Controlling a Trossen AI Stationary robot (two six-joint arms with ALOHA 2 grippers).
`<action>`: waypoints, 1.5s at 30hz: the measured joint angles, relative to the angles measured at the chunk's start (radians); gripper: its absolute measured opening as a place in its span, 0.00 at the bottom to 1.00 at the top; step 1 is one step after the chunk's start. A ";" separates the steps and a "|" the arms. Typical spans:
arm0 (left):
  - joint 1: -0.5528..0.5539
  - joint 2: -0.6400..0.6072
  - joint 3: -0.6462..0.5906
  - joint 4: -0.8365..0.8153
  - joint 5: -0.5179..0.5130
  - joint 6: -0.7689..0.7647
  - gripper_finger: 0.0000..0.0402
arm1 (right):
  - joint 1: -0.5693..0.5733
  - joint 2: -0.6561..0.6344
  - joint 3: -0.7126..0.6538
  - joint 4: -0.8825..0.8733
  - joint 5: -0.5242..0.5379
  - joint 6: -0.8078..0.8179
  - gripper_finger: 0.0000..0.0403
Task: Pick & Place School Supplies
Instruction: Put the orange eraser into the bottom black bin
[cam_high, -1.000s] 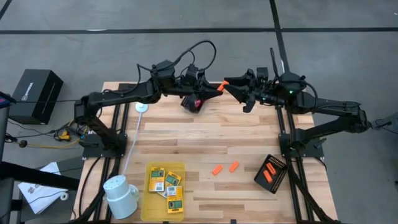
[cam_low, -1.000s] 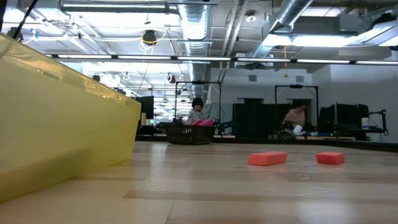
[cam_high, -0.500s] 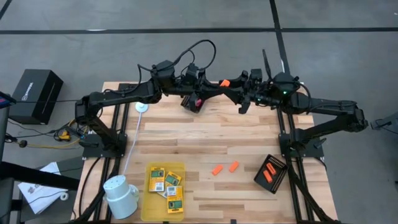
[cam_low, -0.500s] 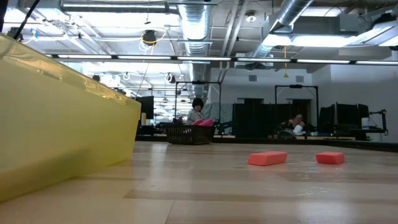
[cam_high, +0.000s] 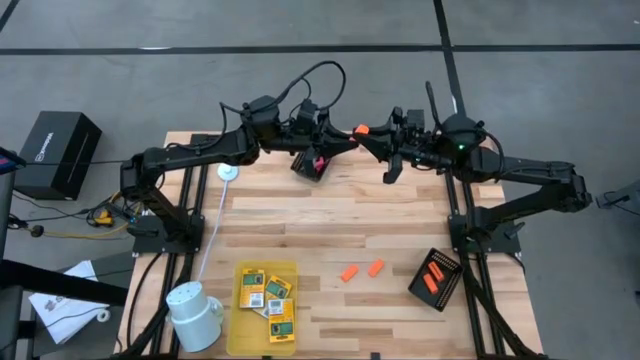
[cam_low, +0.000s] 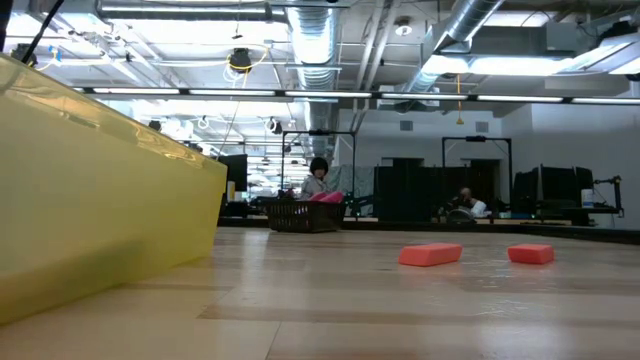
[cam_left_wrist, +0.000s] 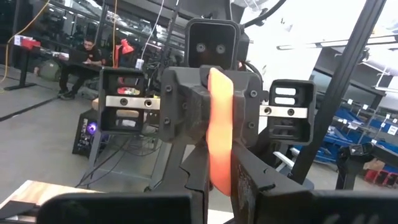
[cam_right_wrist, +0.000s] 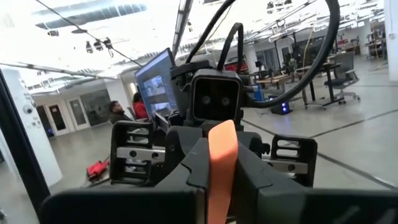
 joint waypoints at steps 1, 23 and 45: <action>0.000 0.000 0.000 0.002 0.001 0.000 0.06 | 0.000 0.001 0.005 -0.002 -0.001 -0.010 0.06; 0.035 -0.001 0.001 -0.046 0.049 0.064 0.35 | -0.114 -0.010 0.271 -0.285 -0.063 -0.147 0.06; 0.113 -0.001 0.000 -0.153 0.056 0.160 0.30 | 0.409 -0.229 0.030 -1.500 -0.004 0.685 0.06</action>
